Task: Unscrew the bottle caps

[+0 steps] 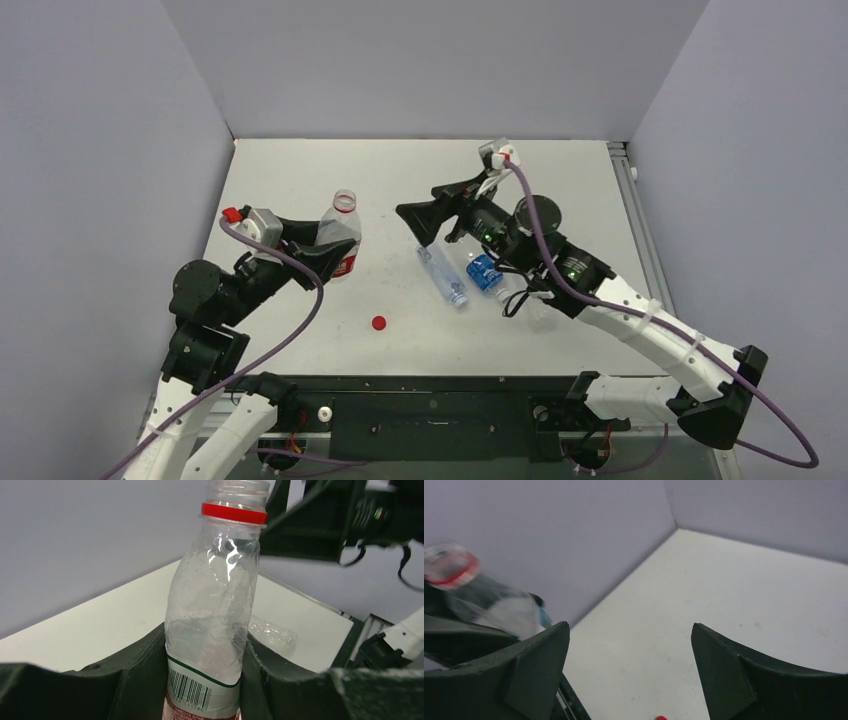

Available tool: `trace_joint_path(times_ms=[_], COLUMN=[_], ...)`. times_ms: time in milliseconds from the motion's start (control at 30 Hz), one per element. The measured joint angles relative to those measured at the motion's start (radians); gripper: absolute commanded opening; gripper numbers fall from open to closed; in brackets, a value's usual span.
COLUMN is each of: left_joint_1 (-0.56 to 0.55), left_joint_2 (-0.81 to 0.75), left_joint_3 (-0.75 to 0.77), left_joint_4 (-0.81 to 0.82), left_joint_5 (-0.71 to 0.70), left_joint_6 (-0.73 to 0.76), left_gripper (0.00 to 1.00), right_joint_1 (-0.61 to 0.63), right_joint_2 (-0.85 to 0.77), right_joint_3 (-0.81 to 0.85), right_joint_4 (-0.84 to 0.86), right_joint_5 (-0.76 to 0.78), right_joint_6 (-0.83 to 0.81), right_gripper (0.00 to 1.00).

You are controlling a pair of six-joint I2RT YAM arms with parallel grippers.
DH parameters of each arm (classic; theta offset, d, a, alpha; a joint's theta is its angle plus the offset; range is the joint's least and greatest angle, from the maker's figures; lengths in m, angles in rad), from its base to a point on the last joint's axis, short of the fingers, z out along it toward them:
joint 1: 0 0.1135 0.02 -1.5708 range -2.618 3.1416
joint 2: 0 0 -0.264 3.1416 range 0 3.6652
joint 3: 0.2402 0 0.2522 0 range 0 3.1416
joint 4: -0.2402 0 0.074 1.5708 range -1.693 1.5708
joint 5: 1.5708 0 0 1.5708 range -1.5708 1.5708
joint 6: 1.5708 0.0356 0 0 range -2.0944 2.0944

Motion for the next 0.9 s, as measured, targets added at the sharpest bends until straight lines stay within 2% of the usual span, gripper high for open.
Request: trace_joint_path(times_ms=[167, 333, 467, 533, 600, 667, 700, 733, 800, 833, 867, 900], left_joint_1=[0.001, 0.001, 0.001, 0.001, 0.001, 0.001, 0.001, 0.001, 0.001, 0.002, 0.003, 0.003], left_joint_2=[0.000, 0.000, 0.003, 0.005, 0.006, 0.006, 0.006, 0.006, 0.007, 0.008, 0.009, 0.009], left_joint_3=[-0.028, -0.039, -0.039, -0.039, -0.039, -0.039, -0.039, -0.039, -0.040, -0.040, -0.041, -0.041], left_joint_4=[-0.017, -0.025, -0.026, -0.027, -0.026, -0.027, -0.026, -0.026, -0.027, -0.026, -0.025, -0.024], left_joint_5=[0.142, 0.227, 0.256, 0.262, 0.264, 0.265, 0.265, 0.265, 0.264, 0.267, 0.269, 0.274], left_joint_6=[0.019, 0.032, 0.033, 0.032, 0.031, 0.031, 0.030, 0.029, 0.025, 0.021, 0.016, 0.016], left_gripper=[0.29, 0.30, 0.30, 0.30, 0.30, 0.30, 0.31, 0.32, 0.47, 0.62, 0.69, 0.92], right_joint_1=[0.000, 0.041, 0.109, 0.137, 0.160, 0.175, 0.180, 0.181, 0.185, 0.190, 0.193, 0.197], right_joint_2=[-0.014, 0.025, 0.095, 0.122, 0.145, 0.157, 0.159, 0.160, 0.160, 0.161, 0.161, 0.161], right_joint_3=[0.213, 0.293, 0.340, 0.351, 0.356, 0.356, 0.356, 0.357, 0.363, 0.366, 0.369, 0.373], right_joint_4=[-0.044, -0.058, -0.095, -0.117, -0.140, -0.161, -0.169, -0.174, -0.185, -0.192, -0.198, -0.204], right_joint_5=[-0.153, -0.239, -0.258, -0.258, -0.257, -0.253, -0.246, -0.241, -0.230, -0.220, -0.215, -0.206], right_joint_6=[-0.003, 0.006, -0.005, -0.013, -0.024, -0.032, -0.037, -0.040, -0.044, -0.050, -0.052, -0.058], right_gripper=[0.87, 0.87, 0.83, 0.78, 0.68, 0.51, 0.47, 0.36, 0.25, 0.23, 0.21, 0.20])
